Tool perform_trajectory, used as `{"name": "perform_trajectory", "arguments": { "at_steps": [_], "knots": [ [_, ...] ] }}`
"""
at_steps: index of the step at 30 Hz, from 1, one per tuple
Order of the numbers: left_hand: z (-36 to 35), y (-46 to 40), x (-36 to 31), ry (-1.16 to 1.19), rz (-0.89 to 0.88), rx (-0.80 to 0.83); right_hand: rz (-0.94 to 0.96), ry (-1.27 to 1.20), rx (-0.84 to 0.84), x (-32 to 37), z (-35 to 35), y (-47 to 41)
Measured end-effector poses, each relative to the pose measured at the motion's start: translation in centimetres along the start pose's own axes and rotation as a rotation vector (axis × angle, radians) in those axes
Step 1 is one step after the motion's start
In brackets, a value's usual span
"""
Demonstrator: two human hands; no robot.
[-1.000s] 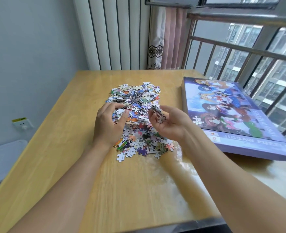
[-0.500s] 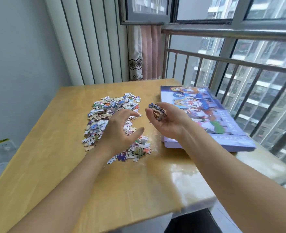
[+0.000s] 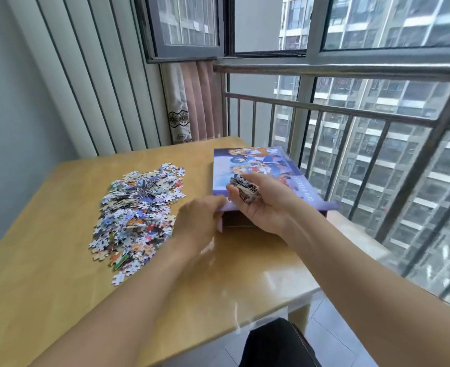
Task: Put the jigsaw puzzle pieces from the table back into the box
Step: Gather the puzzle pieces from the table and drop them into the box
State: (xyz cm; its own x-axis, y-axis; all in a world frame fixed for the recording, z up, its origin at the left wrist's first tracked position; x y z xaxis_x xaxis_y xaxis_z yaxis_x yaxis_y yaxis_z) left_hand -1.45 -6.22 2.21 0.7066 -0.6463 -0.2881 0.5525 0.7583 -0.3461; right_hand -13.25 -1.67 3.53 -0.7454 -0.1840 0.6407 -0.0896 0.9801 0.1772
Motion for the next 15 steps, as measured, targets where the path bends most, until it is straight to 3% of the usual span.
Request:
{"name": "perform_trajectory", "arguments": {
  "at_steps": [4, 8, 15],
  "knots": [
    [3.9, -2.7, -0.4, 0.184, 0.010, -0.062, 0.007, -0.018, 0.096, 1.0, -1.8, 0.9],
    [6.6, -4.3, -1.0, 0.196, -0.018, -0.099, -0.015, -0.042, 0.139, 1.4, -3.1, 1.7],
    [7.9, -5.9, -0.8, 0.209, -0.018, -0.143, 0.029, -0.076, -0.065, 2.5, 0.8, 1.6]
  ]
}}
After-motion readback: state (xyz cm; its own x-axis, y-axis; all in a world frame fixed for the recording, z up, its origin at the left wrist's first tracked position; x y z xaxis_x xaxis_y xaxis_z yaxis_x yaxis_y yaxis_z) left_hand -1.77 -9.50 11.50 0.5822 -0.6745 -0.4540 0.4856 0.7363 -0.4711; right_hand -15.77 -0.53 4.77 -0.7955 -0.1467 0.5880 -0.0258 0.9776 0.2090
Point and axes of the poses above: each hand's wrist, its own y-axis away from the middle knuckle, its own z-axis out of the back of the hand, x = y × z, the point moved 8 cm from there along -y, towards the middle knuckle, and after that the axes turned 13 degrees about x, right-handed, at the moved point
